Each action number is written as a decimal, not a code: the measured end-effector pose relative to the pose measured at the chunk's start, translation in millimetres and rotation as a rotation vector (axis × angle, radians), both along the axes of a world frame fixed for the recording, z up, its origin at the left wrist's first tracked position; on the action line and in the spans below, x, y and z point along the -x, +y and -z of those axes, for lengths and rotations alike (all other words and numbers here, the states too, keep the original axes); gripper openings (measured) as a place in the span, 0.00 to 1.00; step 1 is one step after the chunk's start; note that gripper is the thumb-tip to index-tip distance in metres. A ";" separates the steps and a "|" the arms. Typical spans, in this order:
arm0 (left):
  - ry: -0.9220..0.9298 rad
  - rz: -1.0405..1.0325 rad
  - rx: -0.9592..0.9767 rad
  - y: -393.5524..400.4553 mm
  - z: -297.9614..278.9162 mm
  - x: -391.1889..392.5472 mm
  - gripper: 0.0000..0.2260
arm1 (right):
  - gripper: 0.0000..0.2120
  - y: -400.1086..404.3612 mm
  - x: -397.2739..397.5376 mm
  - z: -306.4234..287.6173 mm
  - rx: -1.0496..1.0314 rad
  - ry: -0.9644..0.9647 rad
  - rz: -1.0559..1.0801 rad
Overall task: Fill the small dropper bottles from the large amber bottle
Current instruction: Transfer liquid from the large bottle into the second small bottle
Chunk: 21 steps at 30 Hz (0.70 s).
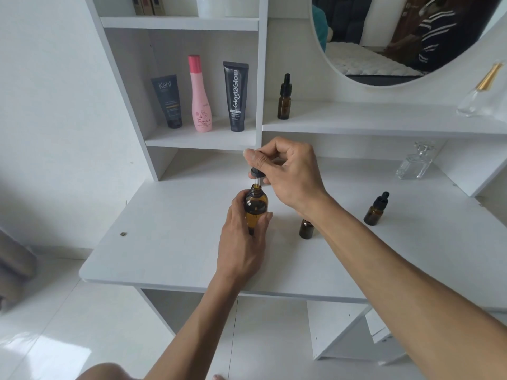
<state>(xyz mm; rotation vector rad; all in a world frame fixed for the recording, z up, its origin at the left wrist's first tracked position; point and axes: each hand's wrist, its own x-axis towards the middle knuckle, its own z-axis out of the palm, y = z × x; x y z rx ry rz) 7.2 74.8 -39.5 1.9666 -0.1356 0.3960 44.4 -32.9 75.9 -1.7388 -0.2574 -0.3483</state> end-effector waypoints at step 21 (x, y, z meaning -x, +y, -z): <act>0.006 -0.008 -0.014 -0.2 -0.4 0.1 0.18 | 0.08 -7.6 9.0 -34.5 -0.144 -0.018 0.036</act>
